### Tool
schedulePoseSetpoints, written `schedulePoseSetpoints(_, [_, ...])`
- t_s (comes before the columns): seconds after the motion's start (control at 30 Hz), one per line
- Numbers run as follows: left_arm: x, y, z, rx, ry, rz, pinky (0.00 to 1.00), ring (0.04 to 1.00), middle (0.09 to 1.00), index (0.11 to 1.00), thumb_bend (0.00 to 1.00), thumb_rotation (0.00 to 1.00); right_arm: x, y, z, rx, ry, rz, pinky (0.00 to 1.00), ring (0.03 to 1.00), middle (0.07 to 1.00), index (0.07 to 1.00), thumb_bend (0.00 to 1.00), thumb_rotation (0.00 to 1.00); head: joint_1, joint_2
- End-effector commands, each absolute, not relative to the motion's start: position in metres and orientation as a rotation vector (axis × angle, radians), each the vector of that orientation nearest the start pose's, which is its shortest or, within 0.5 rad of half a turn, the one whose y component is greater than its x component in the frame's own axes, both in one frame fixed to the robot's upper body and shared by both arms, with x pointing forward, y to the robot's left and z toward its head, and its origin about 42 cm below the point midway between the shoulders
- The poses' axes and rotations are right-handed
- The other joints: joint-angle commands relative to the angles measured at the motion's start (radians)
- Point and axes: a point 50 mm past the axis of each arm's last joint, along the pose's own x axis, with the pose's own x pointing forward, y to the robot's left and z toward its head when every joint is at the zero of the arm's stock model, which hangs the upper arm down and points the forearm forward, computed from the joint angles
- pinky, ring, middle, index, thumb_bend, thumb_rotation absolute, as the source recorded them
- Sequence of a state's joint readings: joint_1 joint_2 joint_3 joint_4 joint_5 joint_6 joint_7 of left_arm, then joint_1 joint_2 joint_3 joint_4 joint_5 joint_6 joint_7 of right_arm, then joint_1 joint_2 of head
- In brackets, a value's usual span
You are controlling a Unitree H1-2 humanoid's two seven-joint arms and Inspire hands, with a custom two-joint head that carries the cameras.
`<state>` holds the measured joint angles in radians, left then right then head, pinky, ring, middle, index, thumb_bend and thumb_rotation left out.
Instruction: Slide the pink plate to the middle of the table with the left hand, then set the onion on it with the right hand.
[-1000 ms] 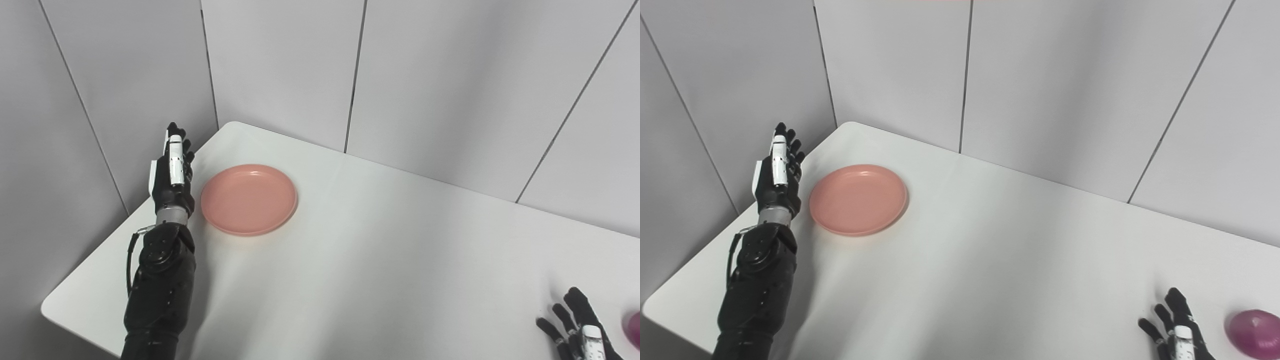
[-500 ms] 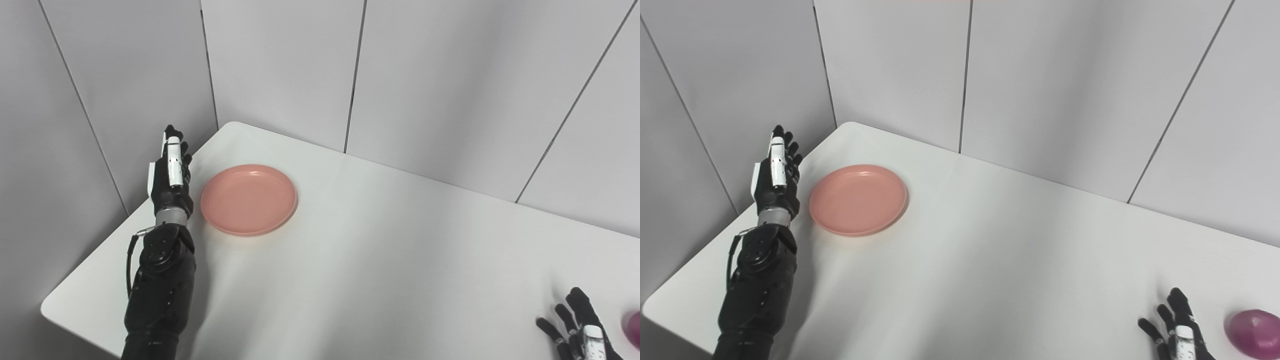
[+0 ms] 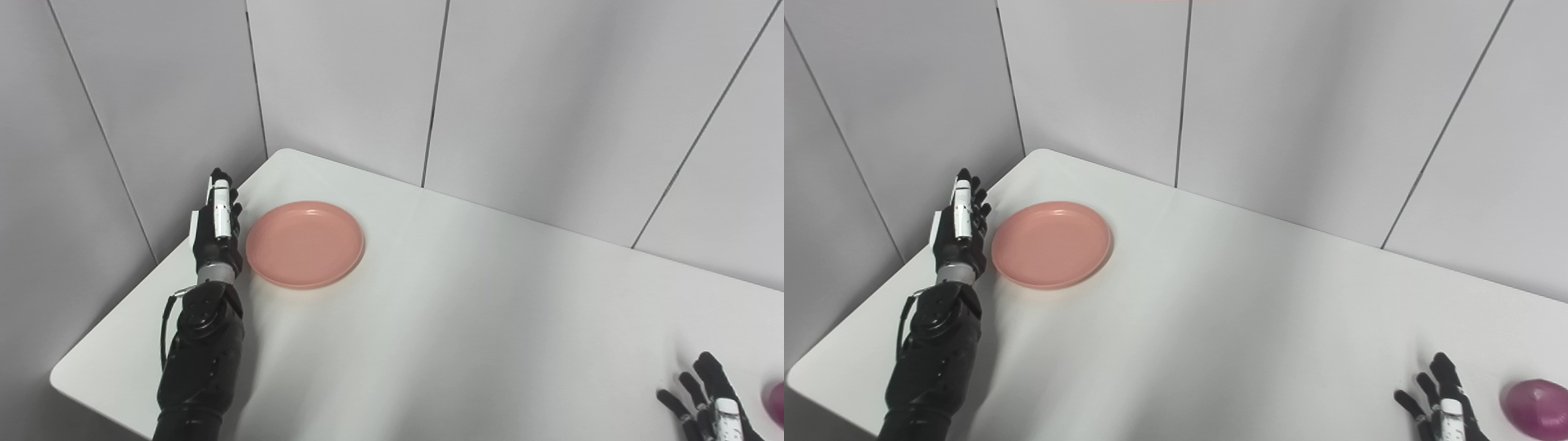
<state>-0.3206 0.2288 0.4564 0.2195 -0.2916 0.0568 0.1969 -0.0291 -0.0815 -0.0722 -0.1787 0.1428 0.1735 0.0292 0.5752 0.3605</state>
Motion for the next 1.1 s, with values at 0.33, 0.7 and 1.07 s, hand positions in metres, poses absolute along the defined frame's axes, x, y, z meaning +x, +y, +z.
schedulePoseSetpoints(0.33, [0.371,0.400,0.175,-0.206,-0.199,0.556,1.00,1.000,1.000,0.984,0.36,1.00,0.291,-0.252,0.145,0.048,-0.033,-0.014,0.97,0.938,0.952,0.921,0.57,0.88,-0.001,0.005])
schedulePoseSetpoints(0.7, [0.377,0.398,0.171,-0.236,-0.162,0.530,1.00,0.990,0.982,0.965,0.38,1.00,0.291,-0.252,0.144,0.054,-0.037,-0.017,0.94,0.921,0.940,0.913,0.57,0.86,0.000,0.011])
schedulePoseSetpoints(1.07, [0.388,0.395,0.167,-0.234,-0.131,0.499,0.99,0.983,0.977,0.954,0.37,1.00,0.290,-0.252,0.144,0.049,-0.032,-0.018,0.93,0.923,0.939,0.907,0.54,0.87,-0.001,0.012])
